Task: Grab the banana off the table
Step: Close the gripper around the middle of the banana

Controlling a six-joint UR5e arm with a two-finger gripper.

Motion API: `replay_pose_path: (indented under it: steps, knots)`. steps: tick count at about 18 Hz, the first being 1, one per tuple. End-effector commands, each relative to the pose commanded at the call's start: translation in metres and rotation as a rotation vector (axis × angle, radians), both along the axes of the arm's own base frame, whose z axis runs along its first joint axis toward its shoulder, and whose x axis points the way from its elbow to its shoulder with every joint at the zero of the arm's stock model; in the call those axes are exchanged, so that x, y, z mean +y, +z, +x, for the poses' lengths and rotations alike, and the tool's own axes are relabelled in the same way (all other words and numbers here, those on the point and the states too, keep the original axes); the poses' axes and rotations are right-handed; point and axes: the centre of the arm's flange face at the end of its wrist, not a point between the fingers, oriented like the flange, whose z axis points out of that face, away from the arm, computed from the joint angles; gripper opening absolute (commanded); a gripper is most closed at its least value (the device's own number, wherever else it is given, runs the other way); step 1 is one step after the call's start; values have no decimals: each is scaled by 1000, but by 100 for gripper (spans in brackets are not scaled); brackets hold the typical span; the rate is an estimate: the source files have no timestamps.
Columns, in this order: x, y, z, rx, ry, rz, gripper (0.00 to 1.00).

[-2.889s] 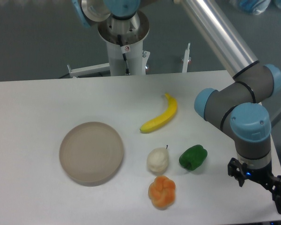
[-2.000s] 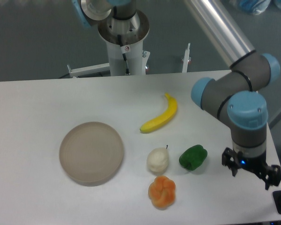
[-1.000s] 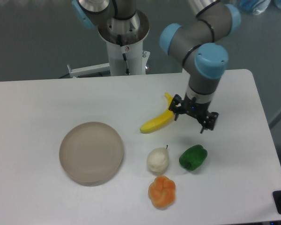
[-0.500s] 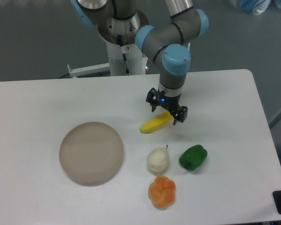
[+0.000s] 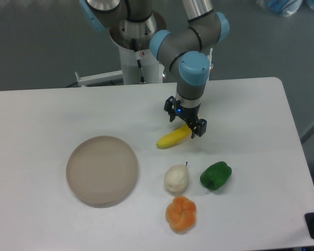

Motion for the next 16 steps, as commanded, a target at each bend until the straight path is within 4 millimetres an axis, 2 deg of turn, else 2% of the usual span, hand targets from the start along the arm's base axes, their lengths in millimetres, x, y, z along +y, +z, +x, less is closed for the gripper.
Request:
replay_pose_path:
  steps: [3,6,10,14,16]
  knots:
    - [2,-13,-3,3,2,1,100]
    - [2,-16,-3,-1,2,-3,99]
    - [0,-15,-6,-1,6,-1,59]
    - [0,-15,-8,0,11,0,39]
    - [0,-15,-8,0,11,0,35]
